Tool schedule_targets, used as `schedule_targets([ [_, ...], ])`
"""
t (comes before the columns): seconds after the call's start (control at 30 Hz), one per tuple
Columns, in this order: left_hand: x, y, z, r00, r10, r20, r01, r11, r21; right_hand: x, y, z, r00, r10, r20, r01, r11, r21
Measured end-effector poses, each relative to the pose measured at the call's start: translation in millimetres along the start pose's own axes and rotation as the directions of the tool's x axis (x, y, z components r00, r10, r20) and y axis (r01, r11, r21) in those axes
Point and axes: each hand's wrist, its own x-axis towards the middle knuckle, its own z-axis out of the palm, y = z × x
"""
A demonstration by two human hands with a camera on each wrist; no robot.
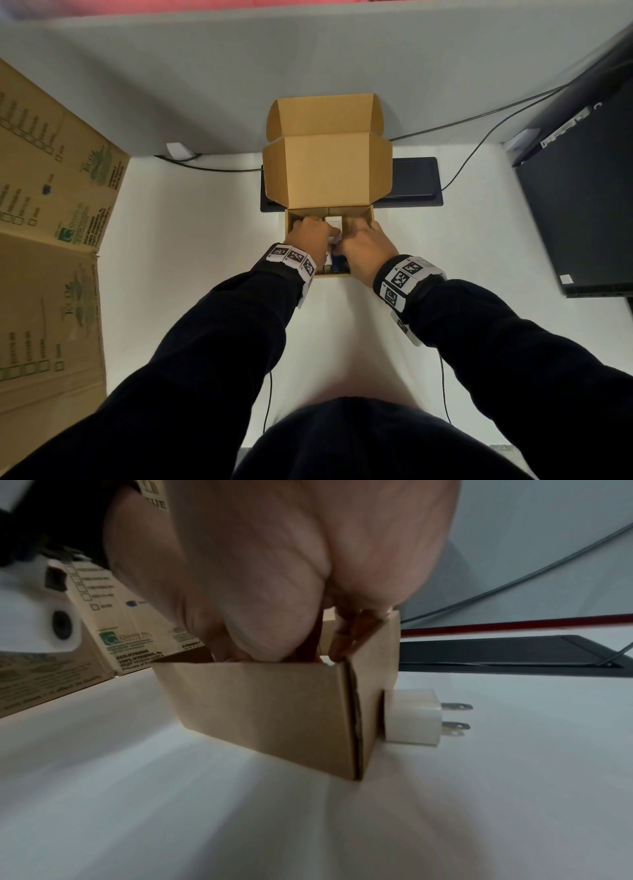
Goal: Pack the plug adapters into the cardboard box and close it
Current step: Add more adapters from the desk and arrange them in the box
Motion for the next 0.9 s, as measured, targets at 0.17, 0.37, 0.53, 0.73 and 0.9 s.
schedule_targets([
  [0.17,-4,7,2,0.999,-0.019,-0.047,0.022,0.998,0.063,-22,22,-22,0.941,0.138,-0.308,-0.081,0.978,0.192],
  [0.37,-10,15,3,0.990,-0.017,-0.141,0.031,0.994,0.104,-62,65,-8,0.923,0.363,0.129,-0.385,0.873,0.299],
  [0.53,-19,21,11,0.990,-0.045,-0.132,0.062,0.990,0.126,-78,66,24,0.932,0.354,0.078,-0.358,0.866,0.349],
  [0.73,-21,19,6,0.995,-0.079,-0.056,0.087,0.981,0.171,-74,65,20,0.902,0.413,-0.122,-0.333,0.848,0.411],
  [0.9,-22,21,4,0.995,-0.086,-0.049,0.093,0.982,0.165,-53,45,-27,0.833,0.365,-0.416,-0.108,0.844,0.525],
])
